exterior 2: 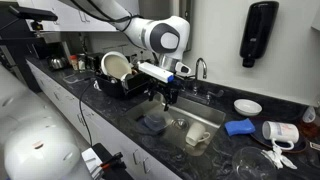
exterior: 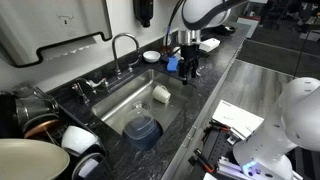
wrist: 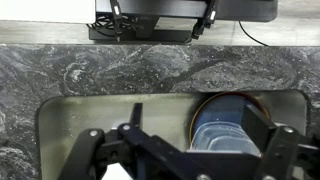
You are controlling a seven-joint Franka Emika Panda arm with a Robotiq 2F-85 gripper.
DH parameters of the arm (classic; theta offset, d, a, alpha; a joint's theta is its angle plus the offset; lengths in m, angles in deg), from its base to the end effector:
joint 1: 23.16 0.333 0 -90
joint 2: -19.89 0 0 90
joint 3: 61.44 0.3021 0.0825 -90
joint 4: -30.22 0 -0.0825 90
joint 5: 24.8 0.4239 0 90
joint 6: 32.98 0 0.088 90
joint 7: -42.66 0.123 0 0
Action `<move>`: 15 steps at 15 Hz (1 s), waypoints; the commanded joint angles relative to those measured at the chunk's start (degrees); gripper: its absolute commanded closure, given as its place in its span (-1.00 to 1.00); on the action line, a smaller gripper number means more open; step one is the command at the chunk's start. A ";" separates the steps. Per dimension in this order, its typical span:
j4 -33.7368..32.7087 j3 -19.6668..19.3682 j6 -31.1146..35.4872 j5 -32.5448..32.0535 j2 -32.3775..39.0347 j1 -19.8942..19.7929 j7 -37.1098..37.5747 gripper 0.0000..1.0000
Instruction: Put the cup upright
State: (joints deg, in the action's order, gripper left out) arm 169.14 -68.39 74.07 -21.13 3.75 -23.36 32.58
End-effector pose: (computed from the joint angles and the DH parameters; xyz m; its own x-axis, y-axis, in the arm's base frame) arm 0.4453 -0.0481 0.3432 0.9658 0.0495 -0.2545 0.0155 -0.9909 -0.1339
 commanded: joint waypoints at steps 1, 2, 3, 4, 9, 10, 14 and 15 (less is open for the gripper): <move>-0.12 0.78 -0.17 0.19 0.05 -0.83 -0.18 -1.00; 0.25 0.66 1.24 -0.80 -0.13 -1.33 0.31 -1.00; 0.56 0.41 2.38 -1.52 -0.27 -1.88 0.85 -1.00; 0.65 -0.20 3.05 -1.86 -0.32 -2.49 0.52 -1.00; 1.84 -3.75 11.75 -4.69 0.02 -6.81 -0.52 -1.00; 2.23 -4.52 14.42 -5.21 0.21 -7.60 -0.67 -1.00; 2.34 -6.14 21.00 -2.27 2.37 -7.18 -3.40 -1.00; 2.50 -6.09 22.91 -1.55 3.10 -6.77 -4.07 -1.00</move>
State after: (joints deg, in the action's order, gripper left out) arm 170.92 -74.68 91.62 -24.82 4.37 -30.54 31.19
